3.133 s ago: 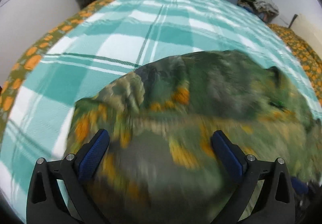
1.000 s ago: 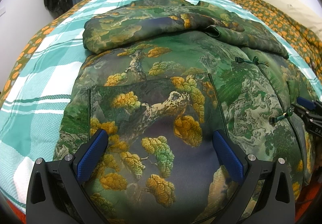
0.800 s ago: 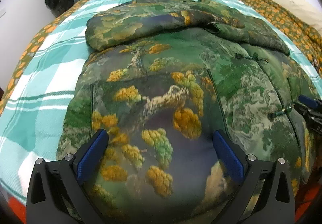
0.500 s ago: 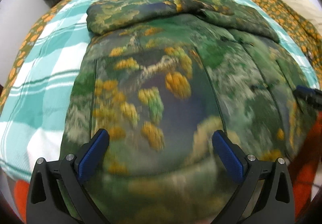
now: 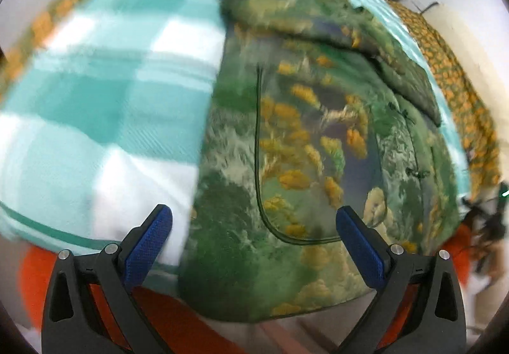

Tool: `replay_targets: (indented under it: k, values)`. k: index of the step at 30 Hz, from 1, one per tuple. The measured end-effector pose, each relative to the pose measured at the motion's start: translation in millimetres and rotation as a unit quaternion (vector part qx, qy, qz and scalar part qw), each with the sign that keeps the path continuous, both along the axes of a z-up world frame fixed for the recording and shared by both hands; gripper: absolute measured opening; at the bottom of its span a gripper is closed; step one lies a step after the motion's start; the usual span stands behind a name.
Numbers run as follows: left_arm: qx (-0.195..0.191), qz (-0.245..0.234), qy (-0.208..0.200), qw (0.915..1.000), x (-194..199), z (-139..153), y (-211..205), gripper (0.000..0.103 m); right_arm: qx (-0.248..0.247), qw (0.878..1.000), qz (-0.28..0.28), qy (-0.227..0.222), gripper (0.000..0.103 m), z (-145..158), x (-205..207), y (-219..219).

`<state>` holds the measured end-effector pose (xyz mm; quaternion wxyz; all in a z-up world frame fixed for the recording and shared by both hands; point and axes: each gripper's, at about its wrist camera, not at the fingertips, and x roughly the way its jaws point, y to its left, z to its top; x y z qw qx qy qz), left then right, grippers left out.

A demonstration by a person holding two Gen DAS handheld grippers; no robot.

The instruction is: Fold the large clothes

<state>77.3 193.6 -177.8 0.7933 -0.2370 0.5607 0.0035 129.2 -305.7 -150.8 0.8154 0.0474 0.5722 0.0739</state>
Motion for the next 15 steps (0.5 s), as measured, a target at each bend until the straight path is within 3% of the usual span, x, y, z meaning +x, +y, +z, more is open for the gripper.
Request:
replay_targets:
  k: [2, 4, 8, 9, 10, 11, 12, 15]
  values:
    - [-0.029, -0.026, 0.009, 0.9992, 2.5, -12.9, -9.1, 0.102, 0.044, 0.998, 0.005, 0.035, 0.064, -19.2, 5.1, 0.6]
    - [-0.002, -0.051, 0.012, 0.9986, -0.2, -15.3, -24.0, 0.102, 0.074, 0.995, 0.021, 0.065, 0.064, -35.4, 8.8, 6.4]
    - [-0.008, -0.078, 0.013, 0.9969, -6.3, -8.7, -33.3, 0.099, 0.077, 0.991, 0.062, 0.089, 0.063, -39.7, 12.9, 21.9]
    - [-0.011, -0.077, 0.015, 0.9968, -8.9, -6.4, -32.7, 0.089, 0.087, 0.990, 0.067, 0.092, 0.059, -36.7, 11.8, 23.3]
    - [-0.005, -0.075, 0.020, 0.9970, -12.1, -5.7, -31.8, 0.080, 0.099, 0.988, 0.070, 0.091, 0.042, -31.8, 9.7, 24.4]
    - [0.007, -0.071, 0.027, 0.9971, -14.5, -4.7, -29.7, 0.064, 0.104, 0.988, 0.071, 0.086, 0.028, -26.6, 8.7, 26.2]
    - [0.010, -0.069, 0.031, 0.9971, -15.5, -4.4, -26.3, 0.051, 0.109, 0.988, 0.071, 0.083, 0.025, -22.2, 7.0, 26.7]
    - [-0.036, -0.048, 0.034, 0.9976, -21.3, -4.7, -8.7, 0.022, 0.129, 0.987, 0.074, 0.068, 0.017, -7.7, 4.9, 31.5]
